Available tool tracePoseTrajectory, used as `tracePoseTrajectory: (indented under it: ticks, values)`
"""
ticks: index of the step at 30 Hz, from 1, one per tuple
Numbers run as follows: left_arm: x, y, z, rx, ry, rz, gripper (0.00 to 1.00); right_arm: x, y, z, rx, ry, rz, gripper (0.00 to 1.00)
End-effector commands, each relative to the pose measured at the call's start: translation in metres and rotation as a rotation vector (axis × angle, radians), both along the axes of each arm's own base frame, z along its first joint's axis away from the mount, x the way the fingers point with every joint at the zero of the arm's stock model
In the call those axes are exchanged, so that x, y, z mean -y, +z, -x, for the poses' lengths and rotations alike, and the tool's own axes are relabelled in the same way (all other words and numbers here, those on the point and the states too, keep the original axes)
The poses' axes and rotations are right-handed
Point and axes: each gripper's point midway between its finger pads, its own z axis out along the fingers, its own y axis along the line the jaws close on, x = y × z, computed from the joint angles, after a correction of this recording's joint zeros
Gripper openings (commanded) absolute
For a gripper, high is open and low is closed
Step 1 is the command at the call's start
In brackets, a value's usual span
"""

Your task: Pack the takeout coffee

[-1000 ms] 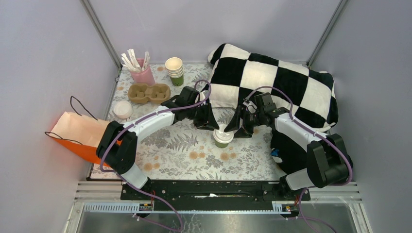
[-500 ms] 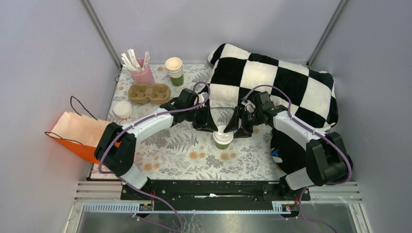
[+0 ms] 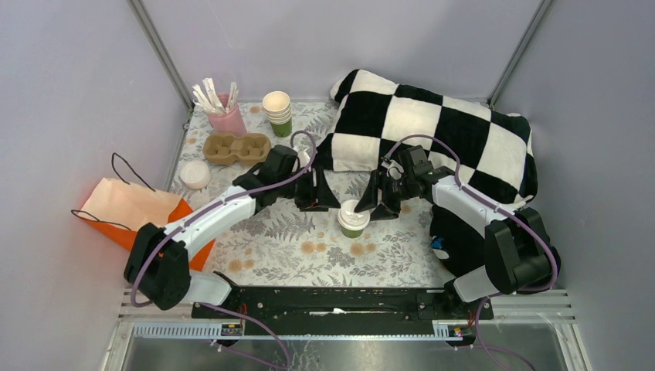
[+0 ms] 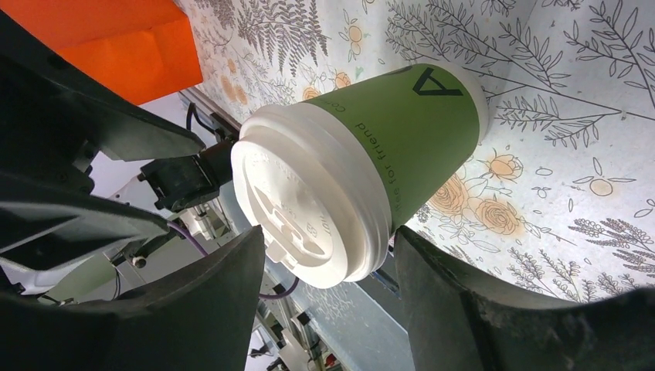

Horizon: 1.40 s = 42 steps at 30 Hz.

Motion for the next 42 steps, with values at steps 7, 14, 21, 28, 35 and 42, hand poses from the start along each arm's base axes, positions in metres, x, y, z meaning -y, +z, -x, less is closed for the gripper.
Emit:
tracePoseTrajectory:
  ticks: [7, 14, 21, 28, 35, 42]
  values:
    - [0.005, -0.006, 0.008, -0.134, 0.042, 0.131, 0.30, -0.006, 0.009, -0.005, 0.030, 0.017, -0.006, 0.66]
    - [0.008, -0.010, 0.007, -0.153, 0.045, 0.143, 0.34, -0.009, 0.009, -0.005, 0.033, 0.025, -0.007, 0.65]
    - [0.006, -0.018, 0.007, -0.165, 0.049, 0.116, 0.22, -0.012, 0.010, -0.005, 0.037, 0.038, 0.000, 0.64]
    - [0.002, -0.022, 0.007, -0.161, 0.063, 0.085, 0.21, -0.012, 0.009, -0.004, 0.035, 0.041, 0.004, 0.64]
    - [-0.004, -0.015, 0.005, -0.125, 0.077, 0.055, 0.27, -0.010, 0.007, -0.003, 0.040, 0.038, 0.024, 0.66]
    - [-0.004, -0.016, 0.010, -0.136, 0.069, 0.079, 0.41, 0.003, 0.018, -0.009, 0.113, 0.022, 0.106, 0.78]
